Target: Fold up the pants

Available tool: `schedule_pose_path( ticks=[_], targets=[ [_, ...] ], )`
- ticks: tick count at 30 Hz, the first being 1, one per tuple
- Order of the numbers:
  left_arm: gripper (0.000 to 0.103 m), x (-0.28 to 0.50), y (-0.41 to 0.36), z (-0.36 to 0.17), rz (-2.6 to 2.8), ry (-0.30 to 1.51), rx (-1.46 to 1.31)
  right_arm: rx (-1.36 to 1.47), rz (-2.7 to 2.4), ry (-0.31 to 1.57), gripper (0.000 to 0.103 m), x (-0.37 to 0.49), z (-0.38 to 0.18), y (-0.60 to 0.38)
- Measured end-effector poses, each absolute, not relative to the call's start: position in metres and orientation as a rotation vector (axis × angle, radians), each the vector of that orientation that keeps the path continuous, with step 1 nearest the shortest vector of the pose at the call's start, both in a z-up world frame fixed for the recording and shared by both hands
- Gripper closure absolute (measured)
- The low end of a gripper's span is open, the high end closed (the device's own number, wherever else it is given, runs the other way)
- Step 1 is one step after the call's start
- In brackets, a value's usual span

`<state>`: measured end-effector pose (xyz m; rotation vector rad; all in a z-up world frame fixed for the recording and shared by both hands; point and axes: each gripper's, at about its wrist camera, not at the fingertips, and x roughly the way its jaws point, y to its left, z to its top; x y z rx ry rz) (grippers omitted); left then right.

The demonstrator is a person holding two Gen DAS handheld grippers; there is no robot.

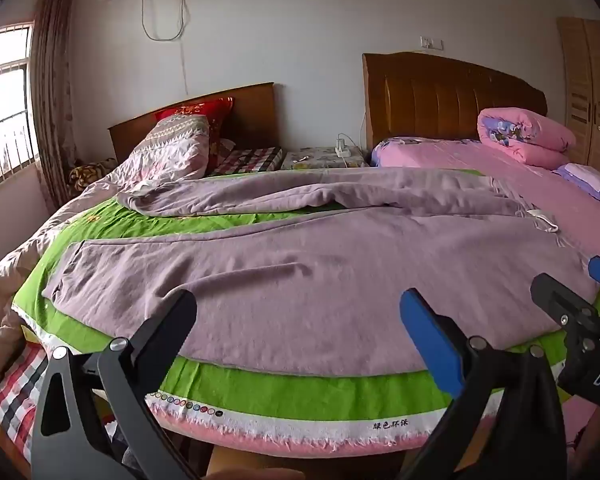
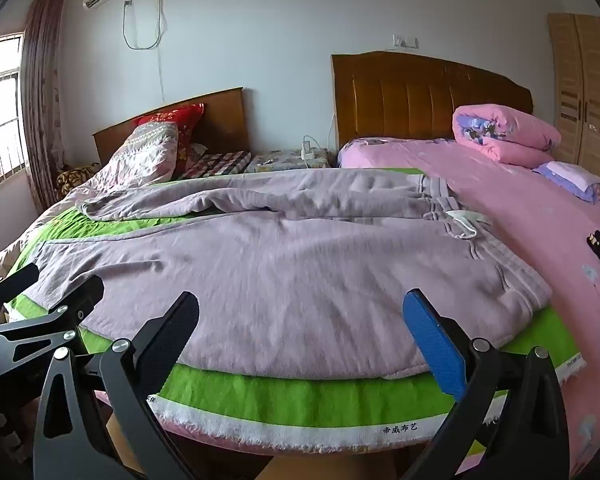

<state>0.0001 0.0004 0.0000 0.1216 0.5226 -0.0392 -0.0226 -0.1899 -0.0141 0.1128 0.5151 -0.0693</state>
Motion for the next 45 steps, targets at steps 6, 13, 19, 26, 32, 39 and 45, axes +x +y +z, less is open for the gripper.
schedule_pose_path(
  ticks=[6, 13, 19, 26, 32, 39, 45],
  targets=[
    [0.001, -0.001, 0.0, -0.001, -0.049, 0.52, 0.113, 0.115, -0.07, 0.519, 0.004, -0.022, -0.016, -0.191],
    [0.001, 0.001, 0.0, -0.005, -0.056, 0.538, 0.121, 0.119, -0.07, 0.524, 0.004, -0.017, -0.009, -0.197],
    [0.001, 0.0, 0.0, -0.007, -0.062, 0.54, 0.124, 0.124, -0.073, 0.527, 0.004, -0.02, -0.021, -0.194],
    [0.001, 0.002, -0.001, -0.011, -0.068, 0.555, 0.126, 0.136, -0.076, 0.548, 0.004, -0.017, -0.021, -0.197],
    [0.001, 0.002, 0.0, -0.012, -0.068, 0.559, 0.123, 0.135, -0.077, 0.549, 0.004, -0.017, -0.021, -0.197],
    [0.001, 0.001, 0.0, -0.013, -0.069, 0.56, 0.123, 0.136, -0.076, 0.55, 0.004, -0.016, -0.021, -0.197],
    [0.001, 0.002, 0.0, -0.016, -0.069, 0.567, 0.124, 0.136, -0.075, 0.557, 0.004, -0.016, -0.024, -0.197]
  ],
)
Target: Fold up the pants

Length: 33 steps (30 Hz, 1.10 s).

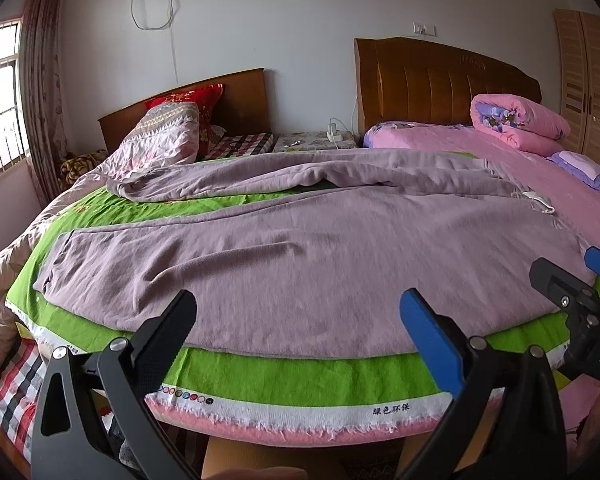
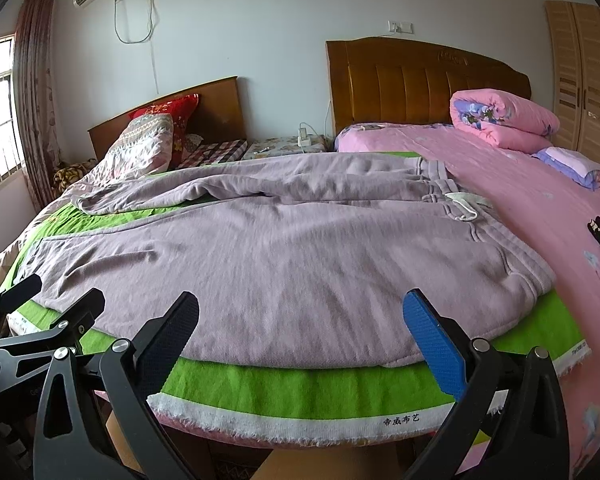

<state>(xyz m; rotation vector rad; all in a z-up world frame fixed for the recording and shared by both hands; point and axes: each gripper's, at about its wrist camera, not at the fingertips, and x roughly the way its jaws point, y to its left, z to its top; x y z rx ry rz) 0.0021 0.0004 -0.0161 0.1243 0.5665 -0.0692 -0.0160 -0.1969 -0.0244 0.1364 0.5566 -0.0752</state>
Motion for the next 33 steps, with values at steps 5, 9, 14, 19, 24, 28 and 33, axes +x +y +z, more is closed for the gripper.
schedule_pose_path(
  ticks=[5, 9, 14, 19, 24, 28, 33],
  targets=[
    [0.001, 0.002, 0.0029, -0.0183, -0.067, 0.575, 0.119, 0.135, -0.073, 0.563, 0.004, -0.0154, -0.0256, -0.1953],
    [0.001, 0.0019, 0.0029, -0.0177, -0.068, 0.581, 0.118, 0.138, -0.074, 0.567, 0.004, -0.015, -0.0264, -0.1949],
    [0.001, 0.0017, 0.0031, -0.0179, -0.068, 0.583, 0.119, 0.142, -0.073, 0.575, 0.004, -0.0148, -0.028, -0.1941],
    [0.001, 0.0024, 0.0022, -0.0186, -0.069, 0.589, 0.12, 0.147, -0.073, 0.578, 0.004, -0.0138, -0.0282, -0.1968],
    [0.001, 0.0022, 0.0023, -0.0188, -0.069, 0.59, 0.12, 0.148, -0.073, 0.579, 0.004, -0.0136, -0.0287, -0.1968],
    [0.001, 0.0022, 0.0021, -0.0188, -0.068, 0.589, 0.12, 0.148, -0.074, 0.579, 0.004, -0.0137, -0.0288, -0.1966],
    [0.001, 0.002, 0.0022, -0.0189, -0.069, 0.59, 0.12, 0.148, -0.074, 0.579, 0.004, -0.0135, -0.0288, -0.1967]
  ],
)
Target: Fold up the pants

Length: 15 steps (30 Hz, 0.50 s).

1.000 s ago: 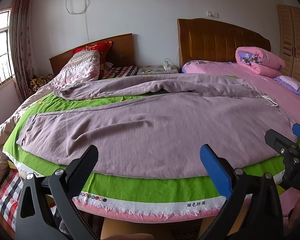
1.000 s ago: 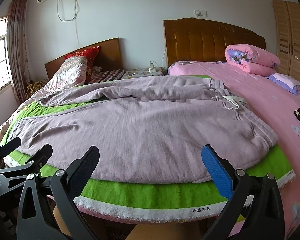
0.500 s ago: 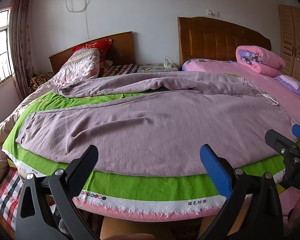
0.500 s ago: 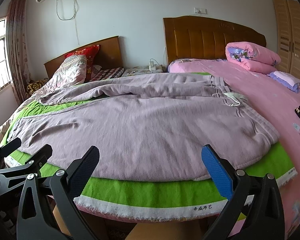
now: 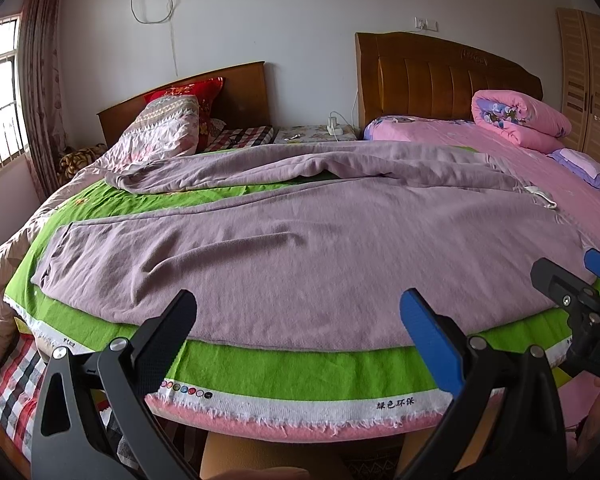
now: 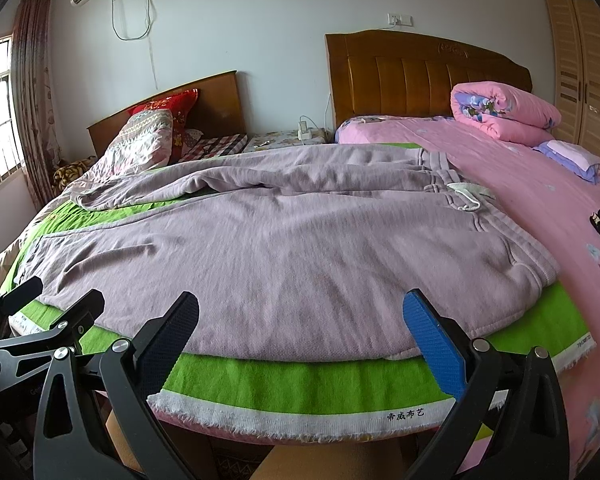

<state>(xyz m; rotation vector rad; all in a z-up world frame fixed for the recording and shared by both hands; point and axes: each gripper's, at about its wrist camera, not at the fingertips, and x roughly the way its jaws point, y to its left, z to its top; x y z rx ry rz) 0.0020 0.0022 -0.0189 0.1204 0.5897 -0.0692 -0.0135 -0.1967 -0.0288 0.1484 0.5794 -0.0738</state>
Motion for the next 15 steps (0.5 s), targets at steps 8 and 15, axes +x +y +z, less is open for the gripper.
schedule_pose_path(
  ticks=[8, 15],
  targets=[
    [0.001, 0.0023, 0.0023, -0.0187, -0.069, 0.59, 0.12, 0.15, -0.073, 0.582, 0.004, -0.0139, -0.0302, -0.1966],
    [0.001, 0.0011, 0.0022, -0.022, -0.069, 0.593, 0.12, 0.151, -0.074, 0.583, 0.004, -0.0137, -0.0312, -0.1968]
  ],
)
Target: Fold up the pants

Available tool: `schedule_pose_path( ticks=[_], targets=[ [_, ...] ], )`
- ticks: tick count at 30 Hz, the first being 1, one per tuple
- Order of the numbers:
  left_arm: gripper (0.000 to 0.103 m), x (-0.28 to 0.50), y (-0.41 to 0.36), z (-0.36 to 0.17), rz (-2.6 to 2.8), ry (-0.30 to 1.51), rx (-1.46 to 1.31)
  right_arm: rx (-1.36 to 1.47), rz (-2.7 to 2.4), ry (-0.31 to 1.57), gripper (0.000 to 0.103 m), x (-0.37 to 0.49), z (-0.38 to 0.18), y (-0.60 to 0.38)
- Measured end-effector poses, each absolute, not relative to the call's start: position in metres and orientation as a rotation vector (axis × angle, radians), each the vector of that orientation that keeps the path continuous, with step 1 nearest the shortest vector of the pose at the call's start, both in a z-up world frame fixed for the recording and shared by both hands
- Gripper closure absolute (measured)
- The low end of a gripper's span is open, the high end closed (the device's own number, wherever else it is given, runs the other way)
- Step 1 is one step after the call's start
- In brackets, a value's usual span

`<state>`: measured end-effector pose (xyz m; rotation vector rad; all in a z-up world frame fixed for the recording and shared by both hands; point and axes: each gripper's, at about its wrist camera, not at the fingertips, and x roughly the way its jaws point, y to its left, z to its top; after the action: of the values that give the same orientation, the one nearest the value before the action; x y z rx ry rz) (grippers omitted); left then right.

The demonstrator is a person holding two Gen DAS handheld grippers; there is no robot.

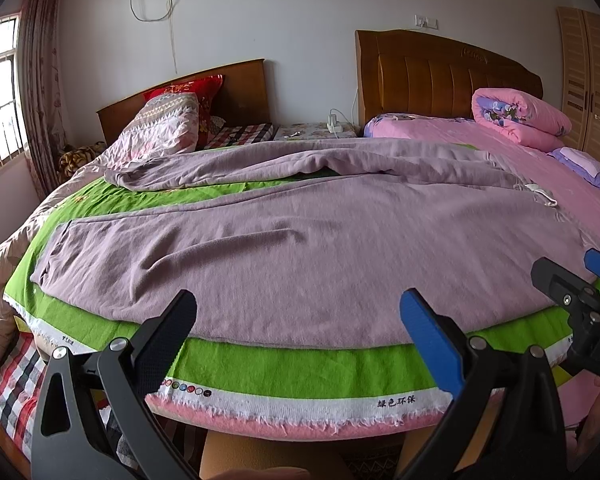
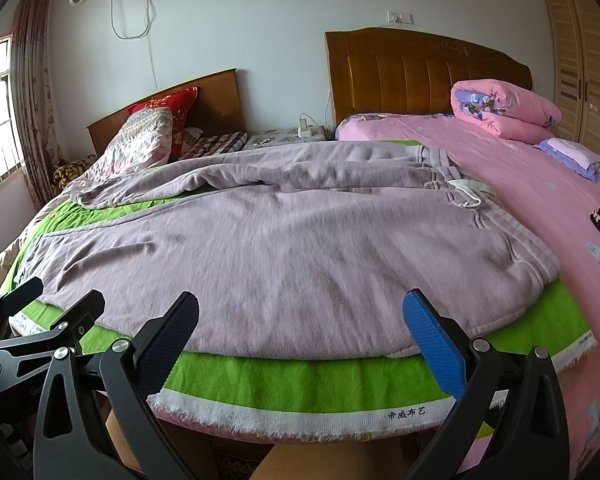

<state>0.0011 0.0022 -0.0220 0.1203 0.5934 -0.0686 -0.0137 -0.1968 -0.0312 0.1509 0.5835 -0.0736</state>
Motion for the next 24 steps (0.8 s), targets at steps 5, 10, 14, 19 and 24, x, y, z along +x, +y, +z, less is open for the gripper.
schedule_pose_path(
  ticks=[5, 10, 14, 19, 24],
  targets=[
    [0.001, 0.001, 0.002, -0.025, -0.07, 0.599, 0.121, 0.152, -0.073, 0.589, 0.004, -0.014, -0.034, -0.197],
    [0.001, 0.006, 0.003, -0.028, -0.105, 0.643, 0.118, 0.149, -0.07, 0.606, 0.004, -0.011, -0.035, -0.199],
    [0.001, 0.014, 0.003, -0.026, -0.146, 0.669, 0.178, 0.123, -0.014, 0.65, 0.004, 0.0, -0.034, -0.208],
    [0.001, 0.05, -0.002, -0.01, -0.174, 0.696, 0.351, 0.114, 0.098, 0.742, 0.004, 0.043, -0.015, -0.241],
    [0.002, 0.137, 0.003, -0.004, -0.468, 1.04, 0.184, 0.324, 0.105, 0.749, 0.004, 0.125, 0.022, -0.319]
  ],
)
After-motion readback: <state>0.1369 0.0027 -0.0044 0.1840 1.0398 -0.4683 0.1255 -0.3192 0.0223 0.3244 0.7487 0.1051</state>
